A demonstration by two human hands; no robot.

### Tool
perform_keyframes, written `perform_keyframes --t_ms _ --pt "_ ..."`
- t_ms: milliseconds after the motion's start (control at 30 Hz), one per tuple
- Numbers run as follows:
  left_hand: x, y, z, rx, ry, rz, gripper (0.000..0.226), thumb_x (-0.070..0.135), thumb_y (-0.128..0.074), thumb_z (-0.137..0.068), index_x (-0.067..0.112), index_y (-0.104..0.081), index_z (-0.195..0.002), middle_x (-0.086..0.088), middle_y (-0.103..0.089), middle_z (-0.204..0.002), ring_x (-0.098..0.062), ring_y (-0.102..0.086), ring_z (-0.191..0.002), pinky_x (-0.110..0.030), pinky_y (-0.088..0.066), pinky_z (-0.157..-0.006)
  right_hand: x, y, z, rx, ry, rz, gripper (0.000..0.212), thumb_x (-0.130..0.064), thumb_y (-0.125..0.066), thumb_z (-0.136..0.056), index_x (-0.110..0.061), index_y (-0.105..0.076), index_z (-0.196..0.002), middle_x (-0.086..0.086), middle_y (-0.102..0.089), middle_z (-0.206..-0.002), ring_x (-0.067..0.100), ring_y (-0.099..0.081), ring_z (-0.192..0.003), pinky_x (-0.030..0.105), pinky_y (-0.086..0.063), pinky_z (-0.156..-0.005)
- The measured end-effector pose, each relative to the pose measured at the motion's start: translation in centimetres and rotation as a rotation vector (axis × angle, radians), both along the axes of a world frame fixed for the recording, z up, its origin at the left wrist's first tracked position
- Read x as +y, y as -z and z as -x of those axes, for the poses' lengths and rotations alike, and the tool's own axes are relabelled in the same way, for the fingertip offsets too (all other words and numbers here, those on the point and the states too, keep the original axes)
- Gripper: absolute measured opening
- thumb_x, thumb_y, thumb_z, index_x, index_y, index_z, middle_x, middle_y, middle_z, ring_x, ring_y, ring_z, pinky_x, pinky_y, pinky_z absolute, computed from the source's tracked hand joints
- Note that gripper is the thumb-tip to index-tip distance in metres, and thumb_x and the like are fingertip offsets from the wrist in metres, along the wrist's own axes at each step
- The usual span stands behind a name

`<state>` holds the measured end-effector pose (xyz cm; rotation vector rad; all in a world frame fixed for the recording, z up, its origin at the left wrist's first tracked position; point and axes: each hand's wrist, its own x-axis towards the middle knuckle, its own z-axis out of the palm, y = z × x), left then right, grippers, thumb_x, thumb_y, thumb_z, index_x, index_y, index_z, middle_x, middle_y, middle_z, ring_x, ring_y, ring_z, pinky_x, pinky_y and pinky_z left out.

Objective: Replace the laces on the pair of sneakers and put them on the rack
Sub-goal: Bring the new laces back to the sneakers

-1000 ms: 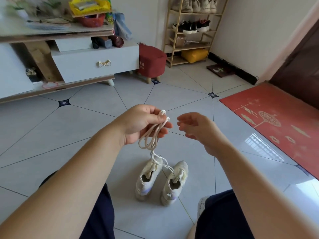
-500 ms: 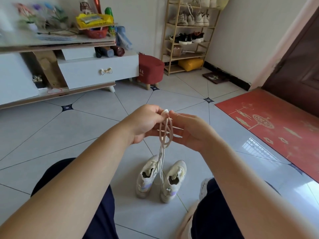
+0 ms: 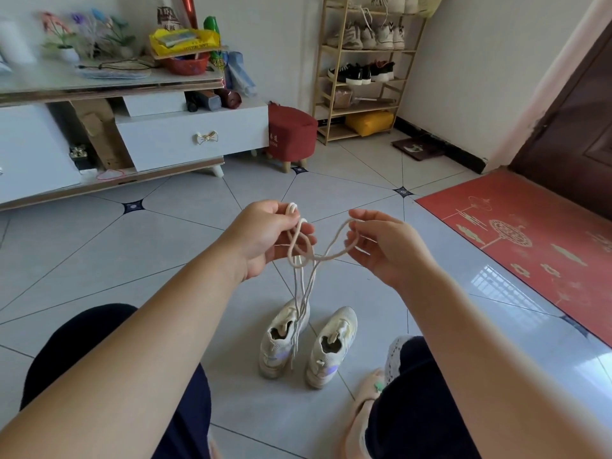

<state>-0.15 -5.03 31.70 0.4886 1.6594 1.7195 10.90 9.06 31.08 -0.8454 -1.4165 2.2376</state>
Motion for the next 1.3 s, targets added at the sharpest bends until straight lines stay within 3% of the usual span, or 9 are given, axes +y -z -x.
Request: perform_keyframes --t_ms 167,267,433,533,600,833,1000,1200,1300 --pt "-0.2 0.6 0.7 -0.215 0.009 -0.013 0.018 0.015 -0.053 -0.092 0.001 -0.054 -0.081 -0.014 -0.060 -0.070 -0.019 -0.063 -0.059 -0.035 -0.058 -0.059 1.4 -0.1 -0.4 -0.003 0.005 0.064 0.029 0.008 -0.043 -0.088 -0.009 -0.066 -0.084 0.002 -0.054 -0.066 0.008 -0.049 -0.046 0.020 -0.047 -0.049" --pt "0.2 1.1 0.7 -0.292 0.016 -0.048 0.008 0.006 -0.060 -0.084 0.002 -0.054 -0.081 -0.012 -0.060 -0.068 -0.017 -0.064 -0.060 -0.028 -0.057 -0.056 2.0 -0.2 -0.2 -0.007 0.010 0.055 0.028 0.008 -0.043 -0.089 -0.008 -0.066 -0.085 0.002 -0.053 -0.069 0.008 -0.048 -0.046 0.019 -0.047 -0.048" --pt "0.7 2.1 1.9 -0.198 0.106 0.056 0.021 -0.012 -0.058 -0.079 0.004 -0.055 -0.092 -0.008 -0.065 -0.081 -0.024 -0.068 -0.076 -0.020 -0.054 -0.063 3.4 -0.5 0.7 -0.004 0.037 0.020 0.027 0.008 -0.042 -0.089 -0.008 -0.064 -0.087 0.002 -0.053 -0.070 0.007 -0.047 -0.046 0.018 -0.044 -0.046" --pt "0.7 2.7 3.3 -0.118 0.132 0.176 0.031 -0.013 -0.055 -0.082 0.002 -0.050 -0.109 -0.015 -0.067 -0.087 -0.020 -0.069 -0.067 -0.016 -0.049 -0.054 5.2 -1.0 1.3 0.007 0.097 0.014 0.027 0.009 -0.041 -0.089 -0.007 -0.062 -0.086 0.003 -0.050 -0.071 0.006 -0.044 -0.043 0.015 -0.037 -0.040" --pt "0.9 3.2 4.7 -0.038 0.091 0.244 0.032 -0.014 -0.052 -0.083 0.002 -0.050 -0.111 -0.016 -0.067 -0.085 -0.019 -0.067 -0.065 -0.018 -0.052 -0.058 6.8 -1.7 1.5 -0.012 0.128 -0.029 0.026 0.008 -0.043 -0.089 -0.008 -0.062 -0.085 0.002 -0.052 -0.072 0.004 -0.043 -0.041 0.014 -0.033 -0.037" --pt "2.7 4.1 9.3 0.016 -0.279 0.164 0.036 -0.020 -0.034 -0.084 0.006 -0.057 -0.075 -0.011 -0.057 -0.073 -0.010 -0.055 -0.052 -0.011 -0.049 -0.047 11.0 -4.8 1.9 0.002 0.121 -0.170 0.026 0.002 -0.042 -0.088 -0.015 -0.062 -0.089 -0.005 -0.057 -0.071 0.002 -0.038 -0.042 0.013 -0.027 -0.033" --pt "4.0 2.9 12.2 0.090 -0.372 0.060 0.035 -0.017 -0.034 -0.084 0.009 -0.057 -0.077 -0.008 -0.058 -0.076 -0.010 -0.053 -0.053 -0.012 -0.049 -0.052 11.9 -7.9 2.0 0.105 0.015 -0.273 0.033 0.001 -0.036 -0.088 -0.021 -0.060 -0.086 -0.009 -0.054 -0.069 0.000 -0.035 -0.042 0.010 -0.022 -0.033" --pt "3.9 5.7 14.8 0.154 -0.525 0.200 0.036 -0.014 -0.029 -0.081 0.009 -0.057 -0.078 -0.008 -0.054 -0.073 -0.014 -0.046 -0.054 -0.022 -0.046 -0.058 13.6 -8.4 1.2 0.137 0.039 -0.294 0.034 -0.002 -0.035 -0.089 -0.024 -0.060 -0.084 -0.013 -0.054 -0.068 0.000 -0.033 -0.040 0.010 -0.021 -0.031" --pt "4.1 9.1 13.6 0.246 -0.391 0.367 0.036 -0.012 -0.033 -0.080 0.010 -0.061 -0.076 -0.004 -0.056 -0.068 -0.013 -0.049 -0.053 -0.017 -0.048 -0.050 13.1 -6.0 1.6 0.038 0.016 -0.285 0.032 0.001 -0.036 -0.088 -0.020 -0.060 -0.086 -0.011 -0.055 -0.068 0.000 -0.034 -0.041 0.011 -0.020 -0.030"
